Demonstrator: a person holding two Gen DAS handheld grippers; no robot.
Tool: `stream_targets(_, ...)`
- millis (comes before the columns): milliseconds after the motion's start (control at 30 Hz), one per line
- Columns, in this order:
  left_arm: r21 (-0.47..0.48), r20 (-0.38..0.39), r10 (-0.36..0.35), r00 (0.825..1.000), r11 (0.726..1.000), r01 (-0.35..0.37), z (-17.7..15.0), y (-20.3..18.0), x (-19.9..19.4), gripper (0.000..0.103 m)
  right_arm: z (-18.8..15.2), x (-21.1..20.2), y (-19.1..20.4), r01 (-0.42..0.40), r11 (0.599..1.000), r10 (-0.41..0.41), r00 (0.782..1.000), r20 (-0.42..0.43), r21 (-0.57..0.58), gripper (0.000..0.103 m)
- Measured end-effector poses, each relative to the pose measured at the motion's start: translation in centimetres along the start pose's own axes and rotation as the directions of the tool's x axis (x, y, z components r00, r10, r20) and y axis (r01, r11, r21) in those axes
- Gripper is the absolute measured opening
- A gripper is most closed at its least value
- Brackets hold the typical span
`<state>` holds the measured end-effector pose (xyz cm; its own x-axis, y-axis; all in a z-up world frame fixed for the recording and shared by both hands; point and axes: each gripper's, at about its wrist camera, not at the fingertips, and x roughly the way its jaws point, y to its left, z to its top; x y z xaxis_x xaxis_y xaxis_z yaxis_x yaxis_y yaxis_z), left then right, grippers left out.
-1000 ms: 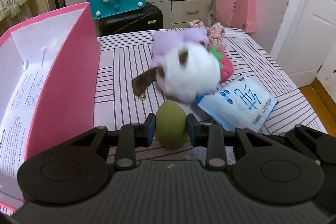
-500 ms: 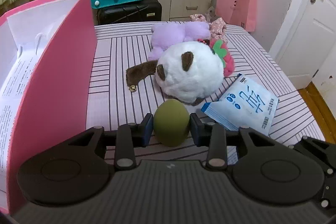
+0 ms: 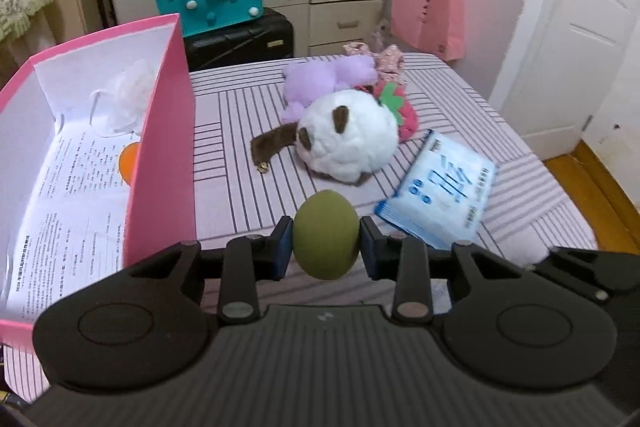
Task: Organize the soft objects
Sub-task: 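Grasp the white soap bar with the right gripper while the left gripper holds the green sponge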
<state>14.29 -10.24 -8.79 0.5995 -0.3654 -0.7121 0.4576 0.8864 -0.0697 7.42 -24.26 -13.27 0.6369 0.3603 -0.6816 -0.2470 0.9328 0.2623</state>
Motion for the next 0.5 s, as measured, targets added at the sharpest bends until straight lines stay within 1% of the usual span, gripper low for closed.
stream_targets(100, 0.030, 0.000, -0.010, 1.000, 0.999, 0.010, -0.4, 0.0, -1.2, 0.034, 0.0, -0.5, 0.5, 0.002, 1.000, -0.002, 1.000, 0.003, -0.019, 0.082)
stream_targets(200, 0.083, -0.008, -0.004, 1.000, 0.997, 0.005, -0.9, -0.1, -2.5, 0.034, 0.3, -1.3, 0.8, 0.008, 0.998, -0.008, 1.000, 0.001, -0.056, 0.082)
stream_targets(267, 0.108, -0.018, -0.014, 1.000, 0.994, 0.016, -1.2, -0.1, -3.3, 0.034, 0.8, -2.0, 0.9, 0.005, 0.997, -0.005, 1.000, -0.008, -0.082, 0.082)
stream_targets(367, 0.124, -0.033, -0.031, 0.999, 0.992, 0.035, -1.2, 0.3, -4.3, 0.034, 1.5, -2.9, 0.9, -0.005, 0.994, 0.003, 1.000, -0.023, -0.106, 0.082)
stream_targets(500, 0.144, -0.039, -0.024, 0.999, 0.989, 0.030, -0.9, 0.9, -6.0, 0.034, 2.3, -4.1, 1.0, -0.028, 0.992, 0.021, 0.998, -0.058, -0.122, 0.082)
